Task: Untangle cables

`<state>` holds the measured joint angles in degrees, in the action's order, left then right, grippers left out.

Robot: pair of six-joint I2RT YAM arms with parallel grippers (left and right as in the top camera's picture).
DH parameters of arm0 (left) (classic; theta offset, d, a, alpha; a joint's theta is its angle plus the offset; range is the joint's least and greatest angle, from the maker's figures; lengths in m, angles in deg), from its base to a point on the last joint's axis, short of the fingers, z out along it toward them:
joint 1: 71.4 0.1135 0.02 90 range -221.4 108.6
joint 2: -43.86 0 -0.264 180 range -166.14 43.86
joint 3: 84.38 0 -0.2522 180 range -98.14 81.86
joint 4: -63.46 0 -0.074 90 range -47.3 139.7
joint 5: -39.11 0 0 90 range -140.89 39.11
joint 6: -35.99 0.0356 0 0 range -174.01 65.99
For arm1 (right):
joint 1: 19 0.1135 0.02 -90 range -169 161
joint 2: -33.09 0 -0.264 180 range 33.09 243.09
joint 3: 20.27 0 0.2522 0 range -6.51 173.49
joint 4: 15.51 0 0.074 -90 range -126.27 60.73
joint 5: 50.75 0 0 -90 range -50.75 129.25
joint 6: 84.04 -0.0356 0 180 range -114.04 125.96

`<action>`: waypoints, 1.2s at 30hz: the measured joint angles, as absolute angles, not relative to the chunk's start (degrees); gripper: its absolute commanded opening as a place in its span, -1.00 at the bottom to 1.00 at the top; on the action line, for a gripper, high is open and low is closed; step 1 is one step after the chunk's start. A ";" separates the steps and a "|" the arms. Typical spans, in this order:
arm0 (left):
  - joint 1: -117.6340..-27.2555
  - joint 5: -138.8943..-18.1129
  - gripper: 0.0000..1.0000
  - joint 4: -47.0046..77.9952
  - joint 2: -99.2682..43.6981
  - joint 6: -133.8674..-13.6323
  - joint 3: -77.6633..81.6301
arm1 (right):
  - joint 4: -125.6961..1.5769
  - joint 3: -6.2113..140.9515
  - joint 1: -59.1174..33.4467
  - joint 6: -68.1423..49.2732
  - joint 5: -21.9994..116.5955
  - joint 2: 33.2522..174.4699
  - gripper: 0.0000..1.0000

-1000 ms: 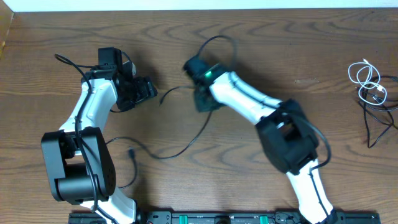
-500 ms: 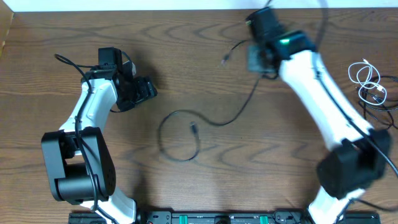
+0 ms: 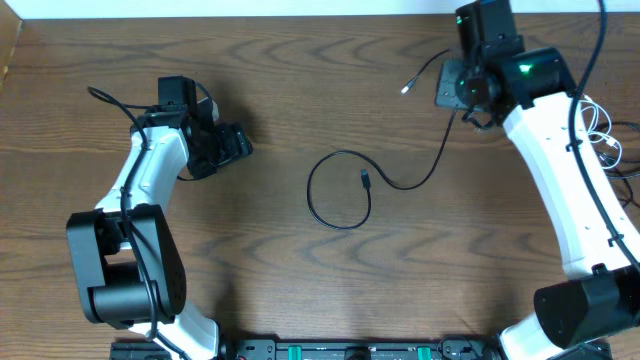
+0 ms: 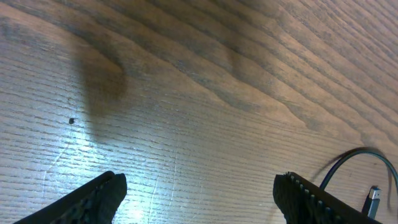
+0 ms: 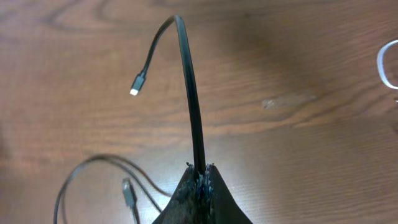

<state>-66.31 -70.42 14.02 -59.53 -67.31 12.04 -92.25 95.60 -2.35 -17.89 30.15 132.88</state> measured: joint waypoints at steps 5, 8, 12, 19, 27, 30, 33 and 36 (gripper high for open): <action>-66.31 -70.42 0.63 14.02 -59.53 -67.31 12.04 | -92.87 95.60 1.93 -14.40 30.98 134.19 -0.98; -66.31 -70.42 0.63 14.02 -59.53 -67.31 12.04 | -92.89 95.60 4.62 -12.36 31.35 135.02 -0.98; -66.31 -70.42 0.63 14.02 -59.53 -67.31 12.04 | -93.04 95.60 7.59 -10.72 31.79 136.20 -0.98; -66.31 -70.42 0.63 14.02 -59.53 -67.31 12.04 | -94.64 95.58 10.80 -9.22 31.90 140.20 -0.98; -66.31 -70.42 0.63 14.02 -59.53 -67.31 12.04 | -95.29 95.60 14.80 -8.82 32.91 144.11 -0.98; -66.31 -70.42 0.63 14.02 -59.53 -67.31 12.04 | -95.25 95.58 16.64 -8.82 33.30 146.08 -0.98; -66.31 -70.42 0.63 14.04 -59.53 -67.31 12.04 | -95.03 95.58 18.74 -8.82 33.47 148.90 -0.98; -66.31 -70.39 0.63 14.04 -59.53 -67.31 12.04 | -94.55 95.58 20.79 -8.82 33.58 151.56 -0.97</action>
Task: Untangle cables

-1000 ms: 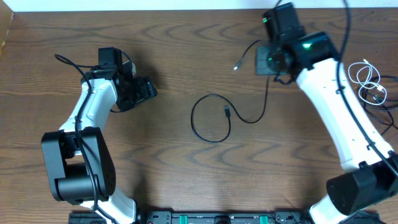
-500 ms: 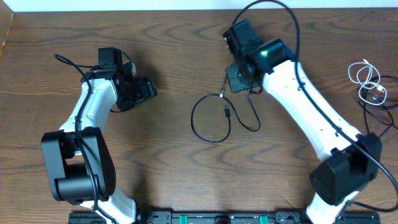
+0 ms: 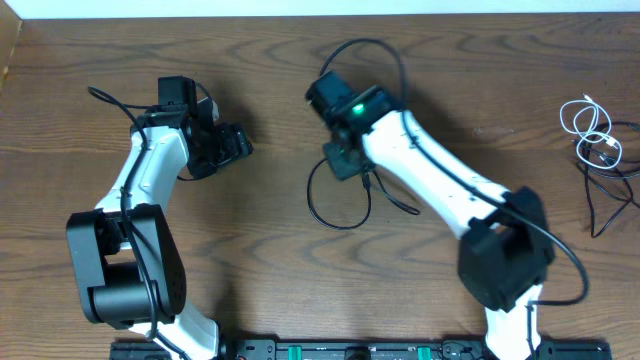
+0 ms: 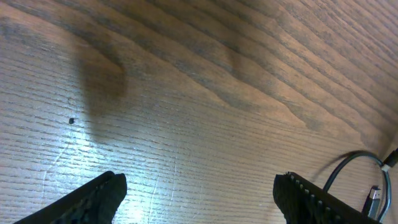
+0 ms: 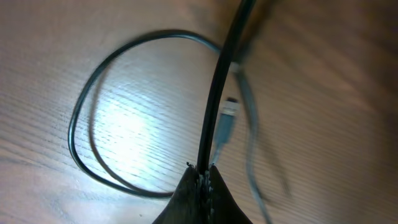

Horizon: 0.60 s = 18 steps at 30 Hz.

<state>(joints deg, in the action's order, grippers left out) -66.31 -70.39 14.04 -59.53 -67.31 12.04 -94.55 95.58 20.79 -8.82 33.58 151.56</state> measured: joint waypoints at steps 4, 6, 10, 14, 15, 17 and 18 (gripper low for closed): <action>-66.31 -70.39 0.63 14.02 -59.53 -67.31 12.04 | -93.50 95.53 23.63 -8.80 33.91 154.67 -0.92; -66.31 -70.42 0.63 14.02 -59.53 -67.31 12.04 | -92.54 95.53 24.92 -8.74 34.09 156.13 -0.83; -66.31 -70.42 0.63 14.04 -59.53 -67.31 12.04 | -90.46 95.49 26.65 -8.43 34.24 157.84 -0.60; -66.31 -70.39 0.63 14.02 -59.53 -67.31 12.04 | -88.71 95.49 27.81 -8.17 34.35 159.45 -0.32; -66.31 -70.42 0.63 14.02 -59.53 -67.31 12.04 | -88.28 95.49 27.98 -8.32 34.30 159.91 -0.24; -66.31 -70.42 0.63 14.02 -59.53 -67.31 12.04 | -87.91 95.47 28.18 -8.34 34.41 160.50 -0.14; -66.31 -70.42 0.63 14.02 -59.53 -67.31 12.04 | -87.77 95.47 28.24 -8.43 34.39 160.74 -0.09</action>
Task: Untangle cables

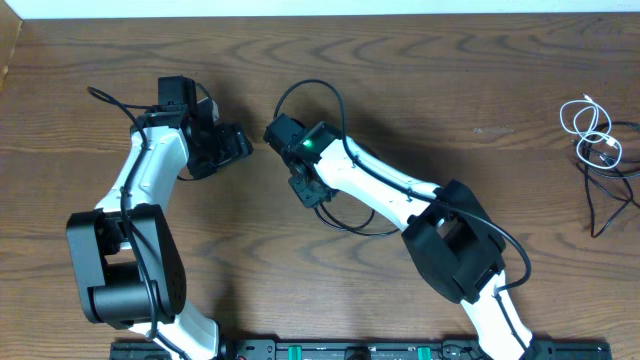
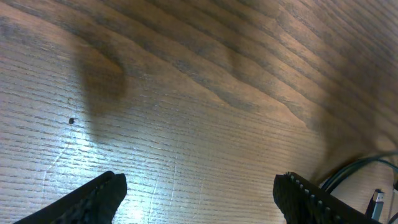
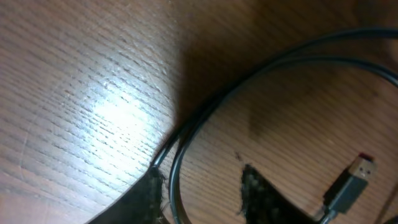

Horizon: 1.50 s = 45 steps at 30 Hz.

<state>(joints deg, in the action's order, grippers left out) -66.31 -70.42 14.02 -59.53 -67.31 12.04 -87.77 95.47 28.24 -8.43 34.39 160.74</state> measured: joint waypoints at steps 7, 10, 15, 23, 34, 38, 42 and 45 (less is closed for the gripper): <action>-66.31 -70.39 0.63 14.02 -59.53 -67.31 12.04 | -86.94 95.47 28.29 -9.54 34.33 162.65 0.23; -66.31 -70.39 0.63 14.06 -59.53 -67.31 12.04 | -86.73 95.55 28.29 -9.94 34.81 164.07 0.18; -66.31 -70.37 0.63 14.04 -59.53 -67.31 12.04 | -86.53 95.53 28.29 -10.20 34.81 164.09 -0.43; -66.31 -70.37 0.63 14.04 -59.53 -67.31 12.04 | -86.33 95.53 28.29 -10.53 34.78 164.22 -0.98; -66.31 -70.37 0.63 14.04 -59.53 -67.31 12.04 | -96.71 99.47 28.03 -10.53 24.91 164.20 -0.98; -66.31 -70.37 0.63 14.04 -59.53 -67.31 12.04 | -98.13 100.82 27.94 -10.53 17.04 162.36 -0.98; -66.31 -70.37 0.63 14.04 -59.53 -67.31 12.04 | -98.72 101.50 27.72 -10.53 8.80 159.72 -0.98; -66.31 -70.37 0.63 14.04 -59.53 -67.31 12.04 | -99.53 101.70 27.06 -10.53 5.15 159.00 -0.98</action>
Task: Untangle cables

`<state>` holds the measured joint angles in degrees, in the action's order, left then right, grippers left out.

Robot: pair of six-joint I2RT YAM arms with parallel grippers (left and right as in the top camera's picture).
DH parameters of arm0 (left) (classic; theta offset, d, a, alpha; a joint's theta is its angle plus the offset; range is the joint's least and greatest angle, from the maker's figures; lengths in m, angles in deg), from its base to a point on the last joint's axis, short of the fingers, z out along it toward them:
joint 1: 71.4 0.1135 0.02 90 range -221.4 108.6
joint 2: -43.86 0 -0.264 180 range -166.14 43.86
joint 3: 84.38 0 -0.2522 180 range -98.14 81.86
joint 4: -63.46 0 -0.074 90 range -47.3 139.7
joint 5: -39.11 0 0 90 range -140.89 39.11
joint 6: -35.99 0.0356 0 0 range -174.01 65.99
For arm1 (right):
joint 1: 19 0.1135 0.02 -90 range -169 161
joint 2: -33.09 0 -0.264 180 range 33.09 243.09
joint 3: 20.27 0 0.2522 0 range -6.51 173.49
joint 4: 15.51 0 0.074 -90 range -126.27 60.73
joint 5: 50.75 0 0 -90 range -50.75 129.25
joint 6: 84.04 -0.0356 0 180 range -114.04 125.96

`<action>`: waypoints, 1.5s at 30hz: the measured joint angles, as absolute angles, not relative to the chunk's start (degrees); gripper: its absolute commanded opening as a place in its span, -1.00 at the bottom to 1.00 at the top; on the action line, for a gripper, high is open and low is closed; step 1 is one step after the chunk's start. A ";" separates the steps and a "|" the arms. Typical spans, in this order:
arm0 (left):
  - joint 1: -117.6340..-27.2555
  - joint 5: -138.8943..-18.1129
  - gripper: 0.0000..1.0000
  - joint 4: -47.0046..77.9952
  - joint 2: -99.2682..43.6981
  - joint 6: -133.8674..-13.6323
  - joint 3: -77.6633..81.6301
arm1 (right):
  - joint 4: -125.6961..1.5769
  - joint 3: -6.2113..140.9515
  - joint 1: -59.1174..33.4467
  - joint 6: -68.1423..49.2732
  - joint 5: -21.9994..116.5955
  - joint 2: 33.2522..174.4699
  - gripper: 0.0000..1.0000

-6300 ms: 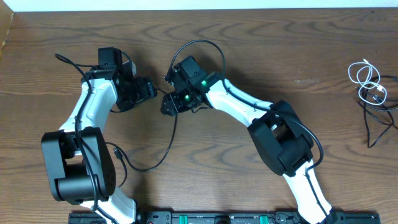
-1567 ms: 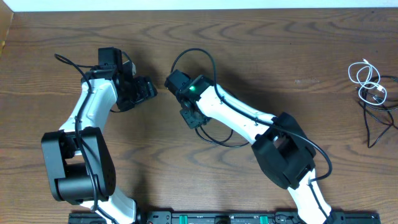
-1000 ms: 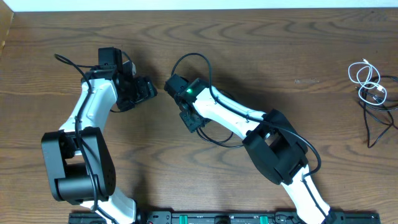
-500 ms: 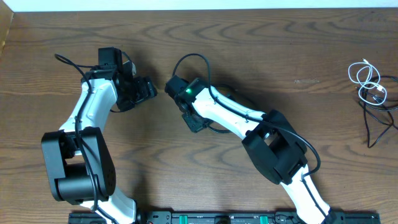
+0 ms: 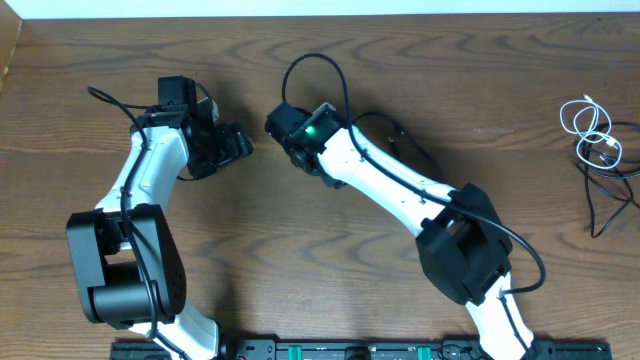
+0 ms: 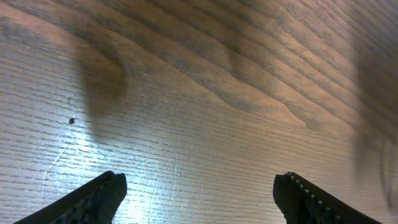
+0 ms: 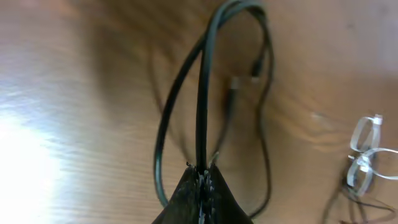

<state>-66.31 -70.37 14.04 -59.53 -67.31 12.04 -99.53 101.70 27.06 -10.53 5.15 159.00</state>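
Observation:
A black cable (image 5: 318, 66) hangs from my right gripper (image 5: 288, 126), which is shut on it left of the table's middle. In the right wrist view the cable (image 7: 202, 99) rises from the closed right gripper (image 7: 202, 171) in a long loop, its plug ends (image 7: 233, 84) dangling blurred above the wood. More of the cable trails beside the right arm (image 5: 400, 130). My left gripper (image 5: 232, 145) rests at the left of the table. The left wrist view has the left gripper (image 6: 199, 186) open over bare wood with nothing between its fingers.
A coiled white cable (image 5: 592, 125) and another thin black cable (image 5: 600, 200) lie at the far right edge of the table (image 5: 300, 280). The white cable (image 7: 367, 155) also shows low on the right in the right wrist view.
My right gripper was open low over the cable loop on the table; it is now shut on the cable and higher, further back. The loop has left the tabletop and the left wrist view.
My right gripper first held the black cable's end at the back right, with a loop lying mid-table. Then it was over that loop, still shut on the cable. Then it was open, low on the loop. Now it holds the cable lifted. The left arm stayed still.

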 measured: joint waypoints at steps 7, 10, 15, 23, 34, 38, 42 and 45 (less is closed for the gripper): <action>-66.31 -70.37 0.63 14.04 -59.53 -67.31 12.04 | -101.35 101.72 21.21 -10.51 2.31 158.97 -0.98; -66.31 -70.37 0.63 14.04 -59.53 -67.31 12.04 | -102.27 101.72 17.36 -10.51 2.61 158.97 -0.98; -66.31 -70.37 0.63 14.04 -59.53 -67.31 12.04 | -103.82 101.72 10.19 -10.51 6.37 158.97 -0.98; -66.31 -70.37 0.63 14.04 -59.53 -67.31 12.04 | -108.10 101.72 0.29 -10.53 13.63 158.97 -0.98; -66.31 -70.37 0.63 14.04 -59.53 -67.31 12.04 | -109.37 101.67 -8.30 -11.42 17.78 158.97 0.74; -66.31 -70.37 0.63 14.04 -59.53 -67.31 12.04 | -109.08 101.37 -9.02 -11.36 19.44 158.97 0.98; -66.31 -70.37 0.64 14.04 -59.53 -67.31 12.04 | -107.60 100.52 -9.02 -11.42 20.45 158.97 0.98; -66.31 -70.37 0.64 14.04 -59.53 -67.31 12.04 | -105.98 100.28 -9.02 -11.42 21.74 158.97 0.99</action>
